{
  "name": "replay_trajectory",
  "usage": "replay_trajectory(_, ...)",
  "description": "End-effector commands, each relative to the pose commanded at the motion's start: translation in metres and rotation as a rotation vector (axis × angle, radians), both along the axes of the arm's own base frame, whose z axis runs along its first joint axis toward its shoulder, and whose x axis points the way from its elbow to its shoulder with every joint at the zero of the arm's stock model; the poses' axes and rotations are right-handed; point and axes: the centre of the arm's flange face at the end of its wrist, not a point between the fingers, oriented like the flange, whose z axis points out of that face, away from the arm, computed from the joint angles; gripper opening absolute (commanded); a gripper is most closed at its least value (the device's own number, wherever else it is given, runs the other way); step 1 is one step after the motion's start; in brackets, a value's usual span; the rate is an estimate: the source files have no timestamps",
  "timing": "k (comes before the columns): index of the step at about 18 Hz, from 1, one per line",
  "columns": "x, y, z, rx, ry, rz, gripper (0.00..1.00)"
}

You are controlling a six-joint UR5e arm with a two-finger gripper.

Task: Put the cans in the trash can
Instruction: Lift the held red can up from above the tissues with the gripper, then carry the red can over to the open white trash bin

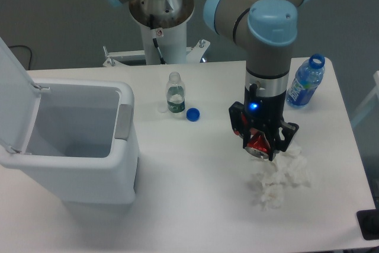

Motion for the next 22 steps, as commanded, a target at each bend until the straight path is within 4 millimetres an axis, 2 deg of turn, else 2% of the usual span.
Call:
replay_trajectory(5,0.0,0.002,0.005,0.01,0.005,0.006,0.63)
replay_trajectory(12,0.0,0.01,0.032,0.073,0.0,0.091,0.63)
replay_trajectory(17,0.014,0.007,0.079,0.194,-0.038,0.267,0.63)
replay_trajectory(20,0.033,0.005,0.107,0.303,-0.109,0.34,0.63)
replay_trajectory(22,0.052,0.012,0.121,0.35,-0.15,0.387,0.64)
